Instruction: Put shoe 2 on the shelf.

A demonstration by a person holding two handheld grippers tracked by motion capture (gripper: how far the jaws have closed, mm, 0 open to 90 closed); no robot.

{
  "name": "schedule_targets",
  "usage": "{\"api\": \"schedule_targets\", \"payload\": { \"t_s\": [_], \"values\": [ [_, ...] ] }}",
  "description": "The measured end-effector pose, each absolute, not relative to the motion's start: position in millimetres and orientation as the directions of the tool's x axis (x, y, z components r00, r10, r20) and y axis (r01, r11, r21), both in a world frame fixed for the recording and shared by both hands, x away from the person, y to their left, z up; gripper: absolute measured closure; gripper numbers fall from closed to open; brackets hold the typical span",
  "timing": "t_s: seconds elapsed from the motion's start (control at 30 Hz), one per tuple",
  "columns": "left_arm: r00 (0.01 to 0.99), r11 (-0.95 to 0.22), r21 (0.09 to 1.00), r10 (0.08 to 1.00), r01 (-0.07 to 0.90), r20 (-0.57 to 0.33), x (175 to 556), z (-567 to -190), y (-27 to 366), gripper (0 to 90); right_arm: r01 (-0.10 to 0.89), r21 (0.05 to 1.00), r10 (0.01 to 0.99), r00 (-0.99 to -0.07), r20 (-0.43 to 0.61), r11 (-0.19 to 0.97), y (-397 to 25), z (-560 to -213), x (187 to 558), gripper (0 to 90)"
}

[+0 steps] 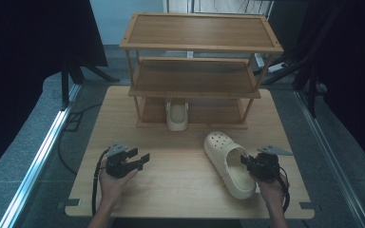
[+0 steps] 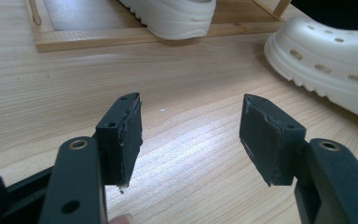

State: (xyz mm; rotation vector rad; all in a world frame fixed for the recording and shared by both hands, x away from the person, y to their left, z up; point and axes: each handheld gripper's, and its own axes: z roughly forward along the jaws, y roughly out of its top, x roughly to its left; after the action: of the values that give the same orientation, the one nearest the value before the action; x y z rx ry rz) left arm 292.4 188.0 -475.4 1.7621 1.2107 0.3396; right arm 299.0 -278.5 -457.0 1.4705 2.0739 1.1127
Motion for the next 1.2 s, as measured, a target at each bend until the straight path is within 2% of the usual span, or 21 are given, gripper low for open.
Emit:
{"api": "schedule_targets", "payload": {
  "t_s": [0.23, 0.4, 0.57, 0.93, 1.2],
  "values": [
    [0.468, -0.07, 0.808, 0.843, 0.585, -0.266, 293.5, -474.7, 189.9, 39.5, 0.594, 0.799, 0.911, -0.376, 0.169, 0.096, -284.1, -450.5, 301.6, 78.5],
    [0.466, -0.062, 0.811, 0.843, 0.581, -0.27, 293.4, -472.1, 192.6, 39.5, 0.588, 0.805, 0.916, -0.363, 0.172, 0.082, -280.5, -444.6, 316.6, 78.4],
    [0.465, -0.046, 0.818, 0.84, 0.574, -0.279, 292.1, -468.6, 197.3, 39.5, 0.584, 0.805, 0.923, -0.36, 0.136, 0.109, -261.5, -433.1, 341.7, 78.4],
    [0.453, -0.019, 0.822, 0.841, 0.569, -0.294, 292.0, -465.5, 206.6, 39.5, 0.587, 0.803, 0.926, -0.351, 0.138, 0.102, -224.8, -427.2, 379.7, 78.3],
    [0.451, -0.015, 0.821, 0.842, 0.571, -0.298, 292.0, -465.9, 208.1, 39.5, 0.574, 0.815, 0.947, -0.3, 0.112, 0.085, -205.2, -429.1, 407.0, 78.2]
  ]
}}
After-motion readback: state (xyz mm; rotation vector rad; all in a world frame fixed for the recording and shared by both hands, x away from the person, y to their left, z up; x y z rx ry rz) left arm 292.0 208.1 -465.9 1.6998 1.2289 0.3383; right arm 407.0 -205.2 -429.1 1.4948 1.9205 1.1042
